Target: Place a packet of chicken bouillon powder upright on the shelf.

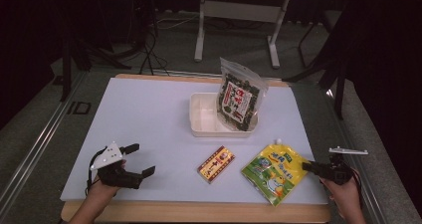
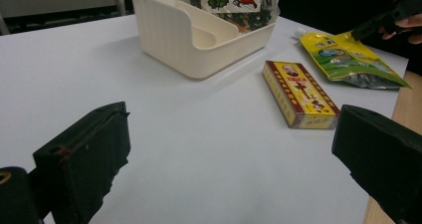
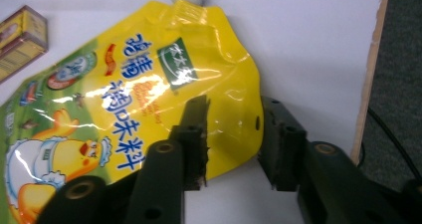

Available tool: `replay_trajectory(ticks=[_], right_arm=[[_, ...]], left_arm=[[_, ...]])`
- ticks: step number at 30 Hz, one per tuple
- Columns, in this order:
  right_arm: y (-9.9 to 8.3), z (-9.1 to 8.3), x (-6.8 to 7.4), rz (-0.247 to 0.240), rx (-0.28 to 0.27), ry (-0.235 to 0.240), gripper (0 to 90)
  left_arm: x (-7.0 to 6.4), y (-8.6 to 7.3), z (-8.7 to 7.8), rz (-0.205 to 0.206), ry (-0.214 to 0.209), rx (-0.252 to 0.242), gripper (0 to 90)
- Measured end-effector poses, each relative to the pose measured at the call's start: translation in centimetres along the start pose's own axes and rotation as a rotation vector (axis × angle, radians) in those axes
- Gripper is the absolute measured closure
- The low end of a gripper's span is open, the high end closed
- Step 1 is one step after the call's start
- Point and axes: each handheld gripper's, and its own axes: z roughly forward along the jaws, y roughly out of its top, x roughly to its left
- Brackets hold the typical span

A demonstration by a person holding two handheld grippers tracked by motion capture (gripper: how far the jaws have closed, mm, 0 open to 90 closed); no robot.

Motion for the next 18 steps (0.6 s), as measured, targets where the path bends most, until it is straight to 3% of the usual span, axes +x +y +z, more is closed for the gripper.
replay_trajectory(ticks=[4,5,7,14,18], right_arm=[[0.1,0.5,0.2,-0.012,0.031,0.008,74.1],[0.1,0.6,0.3,-0.014,0.034,-0.001,85.0],[0.2,0.6,0.6,-0.034,0.045,-0.007,89.5],[0.8,-0.1,2.0,-0.087,0.05,-0.048,90.0],[1.4,-1.1,2.9,-0.118,0.016,-0.057,90.0]], left_arm=[[0.0,0.0,0.0,0.0,0.0,0.001,2.0],[0.0,0.0,0.0,0.0,0.0,0.0,2.0],[0.0,0.0,0.0,-0.001,0.0,0.0,2.0],[0.0,0.0,0.0,-0.002,0.0,-0.001,2.0],[0.1,0.0,-0.1,-0.009,0.002,-0.003,2.0]])
